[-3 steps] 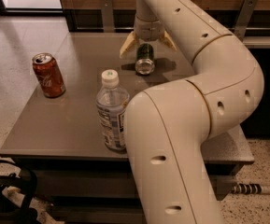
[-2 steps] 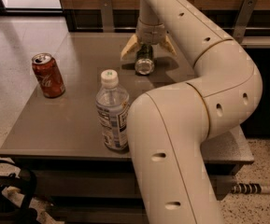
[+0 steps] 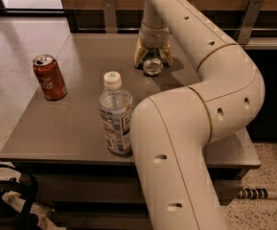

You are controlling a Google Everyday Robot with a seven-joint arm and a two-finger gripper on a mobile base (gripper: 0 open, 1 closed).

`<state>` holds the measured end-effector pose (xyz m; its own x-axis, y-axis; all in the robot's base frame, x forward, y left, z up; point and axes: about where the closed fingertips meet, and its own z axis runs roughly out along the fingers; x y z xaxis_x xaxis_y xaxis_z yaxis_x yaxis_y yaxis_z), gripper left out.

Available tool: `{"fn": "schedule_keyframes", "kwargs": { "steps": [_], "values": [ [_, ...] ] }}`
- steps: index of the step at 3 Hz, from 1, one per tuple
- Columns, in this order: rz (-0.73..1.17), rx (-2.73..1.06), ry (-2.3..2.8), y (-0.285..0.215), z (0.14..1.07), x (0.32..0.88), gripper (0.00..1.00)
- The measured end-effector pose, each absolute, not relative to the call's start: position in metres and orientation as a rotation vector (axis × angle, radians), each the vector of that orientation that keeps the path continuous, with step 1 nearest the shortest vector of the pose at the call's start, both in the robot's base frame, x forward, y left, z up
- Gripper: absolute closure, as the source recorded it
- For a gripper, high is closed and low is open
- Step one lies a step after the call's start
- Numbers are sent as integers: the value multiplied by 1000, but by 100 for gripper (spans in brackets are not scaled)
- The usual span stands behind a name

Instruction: Place green can upright

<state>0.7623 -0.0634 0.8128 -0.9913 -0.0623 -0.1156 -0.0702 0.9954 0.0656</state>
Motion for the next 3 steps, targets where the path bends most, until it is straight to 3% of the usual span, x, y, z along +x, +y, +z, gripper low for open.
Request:
{"fn": "schedule_keyframes", "kwargs": {
  "steps": [2, 3],
  "values": [
    [109, -101, 3016, -62, 819, 765, 88],
    [120, -100, 2994, -59, 816, 772, 100]
  ]
}}
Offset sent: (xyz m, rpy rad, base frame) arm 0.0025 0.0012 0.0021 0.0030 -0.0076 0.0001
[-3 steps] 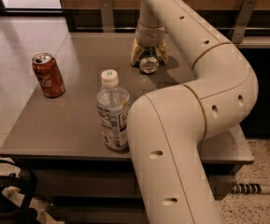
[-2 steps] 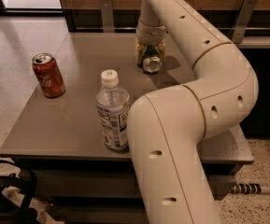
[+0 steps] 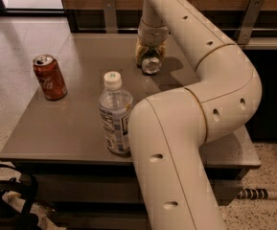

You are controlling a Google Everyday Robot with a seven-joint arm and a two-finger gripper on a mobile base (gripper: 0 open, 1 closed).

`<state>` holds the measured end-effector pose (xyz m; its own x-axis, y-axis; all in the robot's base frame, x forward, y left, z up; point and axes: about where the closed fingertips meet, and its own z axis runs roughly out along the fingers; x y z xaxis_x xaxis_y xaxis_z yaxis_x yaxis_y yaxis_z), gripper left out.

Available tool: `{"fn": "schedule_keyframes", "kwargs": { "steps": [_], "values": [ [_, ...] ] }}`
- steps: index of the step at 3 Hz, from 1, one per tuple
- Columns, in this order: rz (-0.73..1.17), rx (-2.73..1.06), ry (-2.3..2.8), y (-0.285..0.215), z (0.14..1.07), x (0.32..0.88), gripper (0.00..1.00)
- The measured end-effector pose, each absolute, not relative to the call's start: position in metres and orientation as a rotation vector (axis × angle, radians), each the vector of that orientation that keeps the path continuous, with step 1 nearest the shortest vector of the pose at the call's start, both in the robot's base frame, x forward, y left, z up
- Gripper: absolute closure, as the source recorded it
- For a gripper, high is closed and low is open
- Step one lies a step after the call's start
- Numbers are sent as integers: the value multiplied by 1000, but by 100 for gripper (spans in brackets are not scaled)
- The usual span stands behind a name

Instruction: Place green can upright

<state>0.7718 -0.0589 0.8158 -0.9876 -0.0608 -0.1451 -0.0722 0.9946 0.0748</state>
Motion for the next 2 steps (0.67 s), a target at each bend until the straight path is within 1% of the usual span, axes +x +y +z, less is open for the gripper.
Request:
{"fn": "schedule_keyframes", "kwargs": {
  "steps": [2],
  "values": [
    [123, -100, 2988, -58, 817, 774, 100]
  ]
}}
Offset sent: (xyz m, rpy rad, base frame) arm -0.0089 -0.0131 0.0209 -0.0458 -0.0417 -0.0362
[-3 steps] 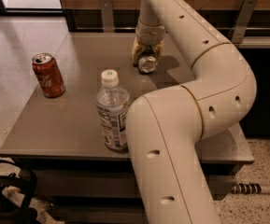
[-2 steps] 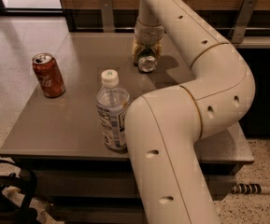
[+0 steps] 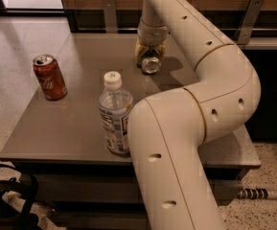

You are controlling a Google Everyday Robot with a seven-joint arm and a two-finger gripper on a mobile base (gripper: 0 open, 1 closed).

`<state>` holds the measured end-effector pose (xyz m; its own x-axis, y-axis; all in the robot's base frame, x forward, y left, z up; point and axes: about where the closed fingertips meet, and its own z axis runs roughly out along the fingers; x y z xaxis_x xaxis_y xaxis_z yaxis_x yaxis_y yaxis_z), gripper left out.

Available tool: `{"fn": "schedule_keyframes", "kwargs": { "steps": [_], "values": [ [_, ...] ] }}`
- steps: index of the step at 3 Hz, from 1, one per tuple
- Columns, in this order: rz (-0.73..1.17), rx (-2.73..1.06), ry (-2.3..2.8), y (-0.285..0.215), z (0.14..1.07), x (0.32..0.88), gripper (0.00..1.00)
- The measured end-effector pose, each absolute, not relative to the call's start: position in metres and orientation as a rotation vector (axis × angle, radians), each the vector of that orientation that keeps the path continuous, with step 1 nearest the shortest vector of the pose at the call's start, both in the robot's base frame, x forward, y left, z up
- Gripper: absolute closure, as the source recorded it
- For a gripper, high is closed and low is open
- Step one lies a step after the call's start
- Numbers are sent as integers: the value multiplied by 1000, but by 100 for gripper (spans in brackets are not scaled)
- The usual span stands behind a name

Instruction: Place green can upright

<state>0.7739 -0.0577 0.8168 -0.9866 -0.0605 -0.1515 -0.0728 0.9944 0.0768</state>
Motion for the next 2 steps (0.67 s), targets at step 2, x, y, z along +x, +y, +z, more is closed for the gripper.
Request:
{"fn": "schedule_keyframes", "kwargs": {
  "steps": [2],
  "values": [
    [34, -9, 2923, -77, 846, 770, 100]
  ]
}}
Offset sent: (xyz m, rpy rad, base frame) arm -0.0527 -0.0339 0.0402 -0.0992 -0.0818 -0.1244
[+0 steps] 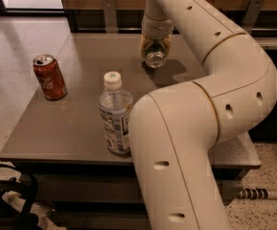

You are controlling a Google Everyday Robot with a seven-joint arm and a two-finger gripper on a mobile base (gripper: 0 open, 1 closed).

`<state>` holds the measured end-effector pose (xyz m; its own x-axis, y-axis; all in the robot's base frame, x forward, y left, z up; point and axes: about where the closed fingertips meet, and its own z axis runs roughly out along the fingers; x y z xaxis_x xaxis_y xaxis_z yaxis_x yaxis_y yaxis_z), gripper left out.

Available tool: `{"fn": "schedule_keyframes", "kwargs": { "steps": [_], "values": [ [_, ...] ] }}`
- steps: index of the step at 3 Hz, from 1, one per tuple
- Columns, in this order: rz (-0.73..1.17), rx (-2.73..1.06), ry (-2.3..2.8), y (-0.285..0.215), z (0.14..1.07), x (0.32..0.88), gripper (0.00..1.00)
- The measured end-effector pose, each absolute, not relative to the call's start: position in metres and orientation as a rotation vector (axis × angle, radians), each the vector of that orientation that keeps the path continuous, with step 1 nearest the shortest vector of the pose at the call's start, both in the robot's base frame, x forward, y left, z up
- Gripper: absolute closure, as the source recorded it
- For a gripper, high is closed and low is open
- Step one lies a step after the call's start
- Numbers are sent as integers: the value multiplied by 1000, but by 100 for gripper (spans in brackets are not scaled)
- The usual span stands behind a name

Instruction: Place green can upright

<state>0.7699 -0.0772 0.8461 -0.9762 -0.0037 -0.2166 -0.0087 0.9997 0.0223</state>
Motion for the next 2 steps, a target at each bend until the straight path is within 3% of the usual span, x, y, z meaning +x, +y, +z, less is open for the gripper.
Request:
{"fn": "schedule_keyframes", "kwargs": {
  "steps": [2],
  "values": [
    [4, 70, 2887, -94, 857, 735, 100]
  ]
}}
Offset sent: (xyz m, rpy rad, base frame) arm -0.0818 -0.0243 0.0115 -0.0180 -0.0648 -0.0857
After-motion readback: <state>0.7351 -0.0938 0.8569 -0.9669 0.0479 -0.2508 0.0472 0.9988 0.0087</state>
